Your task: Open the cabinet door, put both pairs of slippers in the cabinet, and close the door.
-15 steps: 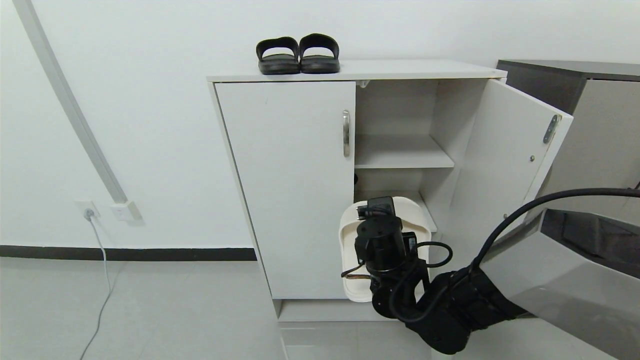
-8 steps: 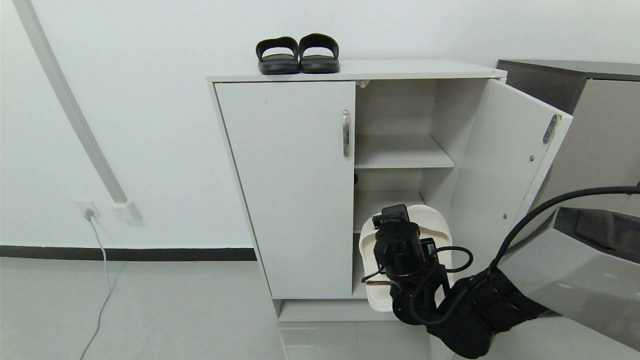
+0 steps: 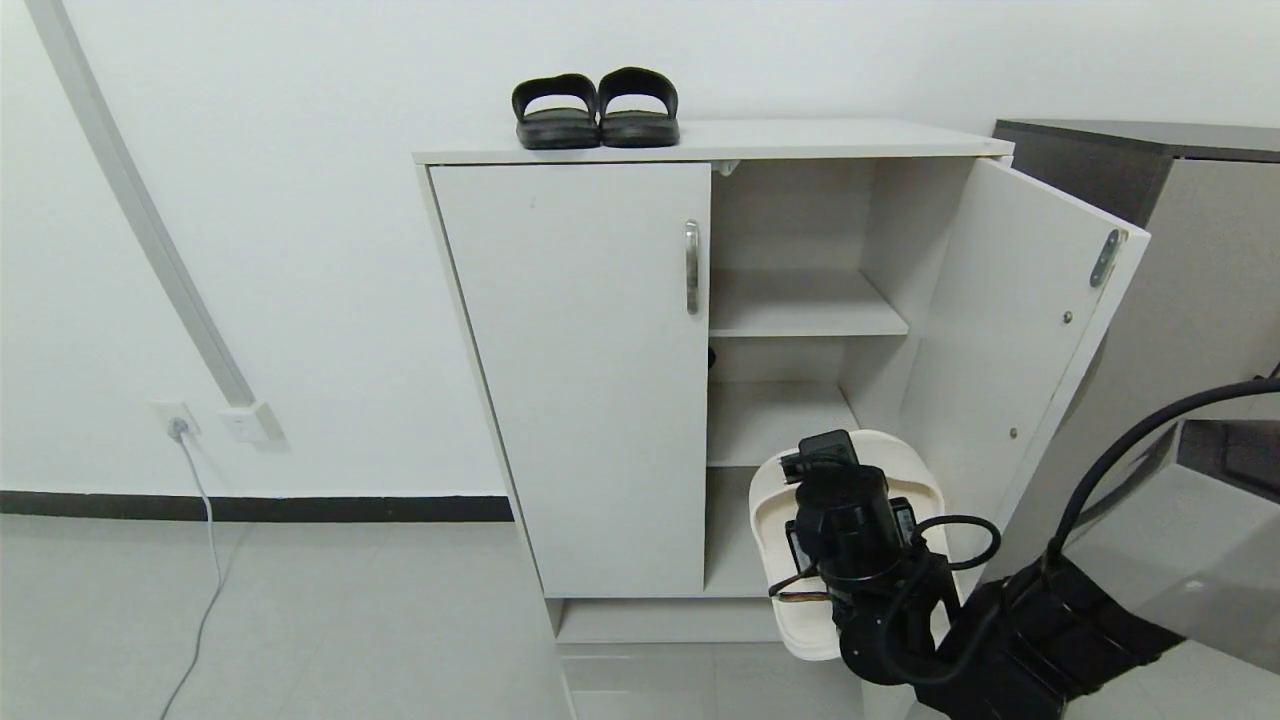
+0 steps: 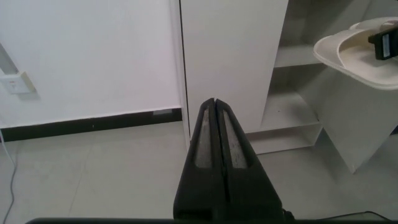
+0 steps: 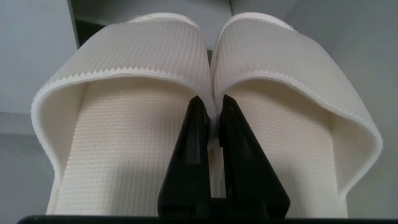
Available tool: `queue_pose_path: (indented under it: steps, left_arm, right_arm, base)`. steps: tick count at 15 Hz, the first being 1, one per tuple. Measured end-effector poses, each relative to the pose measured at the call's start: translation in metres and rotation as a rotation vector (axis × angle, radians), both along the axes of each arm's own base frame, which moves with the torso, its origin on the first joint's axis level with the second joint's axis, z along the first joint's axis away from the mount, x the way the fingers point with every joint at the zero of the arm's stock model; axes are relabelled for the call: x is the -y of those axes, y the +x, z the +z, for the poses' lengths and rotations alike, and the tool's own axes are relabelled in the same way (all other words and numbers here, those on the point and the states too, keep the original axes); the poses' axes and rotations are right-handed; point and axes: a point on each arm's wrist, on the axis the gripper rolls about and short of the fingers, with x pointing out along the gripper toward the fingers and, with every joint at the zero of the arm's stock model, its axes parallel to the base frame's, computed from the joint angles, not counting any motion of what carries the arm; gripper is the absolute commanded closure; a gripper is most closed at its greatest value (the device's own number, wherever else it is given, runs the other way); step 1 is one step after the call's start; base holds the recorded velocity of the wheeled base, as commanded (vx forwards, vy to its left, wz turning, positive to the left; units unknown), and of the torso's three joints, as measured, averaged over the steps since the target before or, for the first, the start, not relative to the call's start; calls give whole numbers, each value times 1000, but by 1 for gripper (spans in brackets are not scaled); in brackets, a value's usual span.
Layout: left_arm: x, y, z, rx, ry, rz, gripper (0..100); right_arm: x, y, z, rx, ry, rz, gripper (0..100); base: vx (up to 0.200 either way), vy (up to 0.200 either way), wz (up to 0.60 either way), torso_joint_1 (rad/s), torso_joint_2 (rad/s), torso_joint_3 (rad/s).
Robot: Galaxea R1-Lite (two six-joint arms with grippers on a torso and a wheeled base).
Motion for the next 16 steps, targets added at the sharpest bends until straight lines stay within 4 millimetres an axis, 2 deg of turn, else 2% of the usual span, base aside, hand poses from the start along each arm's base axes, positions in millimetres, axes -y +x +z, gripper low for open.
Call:
queue_pose_path:
  steps: [6, 10, 13, 16]
  left_arm:
    - [0, 0, 0, 0, -1, 2, 100]
    - [0, 0, 0, 0, -1, 2, 100]
    - [0, 0, 0, 0, -1, 1, 100]
    - [0, 0, 0, 0, 0, 1, 100]
  right_arm:
    - [20, -16, -1, -3, -1, -9, 100]
    - [28, -17, -1, 5, 6, -24, 100]
    - [24, -18, 2, 17, 42, 30, 100]
    - [3, -19, 20, 108, 218, 273, 100]
  base:
    - [0, 0, 0, 0, 0, 0]
    - [0, 0, 0, 0, 0, 0]
    - [0, 0, 0, 0, 0, 0]
    - [0, 0, 0, 0, 0, 0]
